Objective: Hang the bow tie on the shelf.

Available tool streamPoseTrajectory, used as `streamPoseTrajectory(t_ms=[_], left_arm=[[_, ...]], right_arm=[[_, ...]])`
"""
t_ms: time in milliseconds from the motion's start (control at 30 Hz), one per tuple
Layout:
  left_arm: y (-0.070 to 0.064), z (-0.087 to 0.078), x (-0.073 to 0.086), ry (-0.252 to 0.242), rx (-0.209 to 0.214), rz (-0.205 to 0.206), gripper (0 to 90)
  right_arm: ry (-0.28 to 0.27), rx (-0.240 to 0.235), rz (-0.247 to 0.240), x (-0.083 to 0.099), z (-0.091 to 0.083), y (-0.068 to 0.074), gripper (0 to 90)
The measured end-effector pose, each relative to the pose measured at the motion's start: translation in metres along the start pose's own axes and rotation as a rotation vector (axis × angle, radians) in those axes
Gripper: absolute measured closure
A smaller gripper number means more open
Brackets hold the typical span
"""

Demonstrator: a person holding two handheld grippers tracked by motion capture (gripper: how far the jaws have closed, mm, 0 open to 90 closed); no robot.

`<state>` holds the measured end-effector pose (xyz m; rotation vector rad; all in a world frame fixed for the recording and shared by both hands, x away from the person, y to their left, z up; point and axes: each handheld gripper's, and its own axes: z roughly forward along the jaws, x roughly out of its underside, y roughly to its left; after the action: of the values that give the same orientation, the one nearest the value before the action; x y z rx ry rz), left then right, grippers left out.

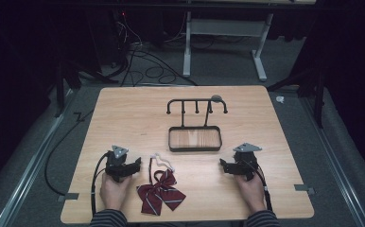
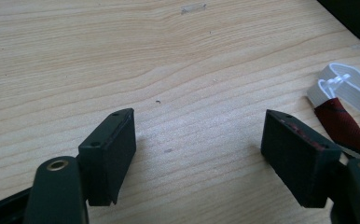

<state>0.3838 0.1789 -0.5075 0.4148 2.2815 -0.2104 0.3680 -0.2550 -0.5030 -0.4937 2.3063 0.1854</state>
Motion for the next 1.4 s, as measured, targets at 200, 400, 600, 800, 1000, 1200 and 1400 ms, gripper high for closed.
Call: streamPoseTrajectory(t_ms=[200,400,600,800,1000,1200,1400], left_arm=[[-0.001,-0.001,0.001,-0.006,-0.011,-0.002,29.0],[-0.003,-0.004,0.004,-0.016,-0.014,0.0,37.0],[0.0,-0.015,0.007,-0.029,0.017,-0.027,40.7],[0.002,-0.032,0.01,-0.046,0.065,-0.045,45.4],[-0.003,-0.045,0.009,-0.04,0.09,-0.048,48.4],[-0.014,-0.05,0.005,-0.018,0.155,-0.031,54.3],[-0.034,-0.044,0.0,0.018,0.205,0.022,56.9]], right_arm=[[0.0,-0.005,-0.002,0.0,0.0,0.0,21.8],[0.001,-0.006,-0.003,0.0,0.0,0.001,21.8],[-0.001,-0.006,-0.003,0.0,0.0,0.001,21.8],[-0.001,-0.006,-0.003,0.0,0.0,0.001,21.8],[-0.001,-0.007,-0.004,0.0,0.0,0.001,21.8],[-0.001,-0.006,-0.003,0.0,0.0,0.001,21.8],[-0.001,-0.007,-0.004,0.0,0.0,0.001,21.8]])
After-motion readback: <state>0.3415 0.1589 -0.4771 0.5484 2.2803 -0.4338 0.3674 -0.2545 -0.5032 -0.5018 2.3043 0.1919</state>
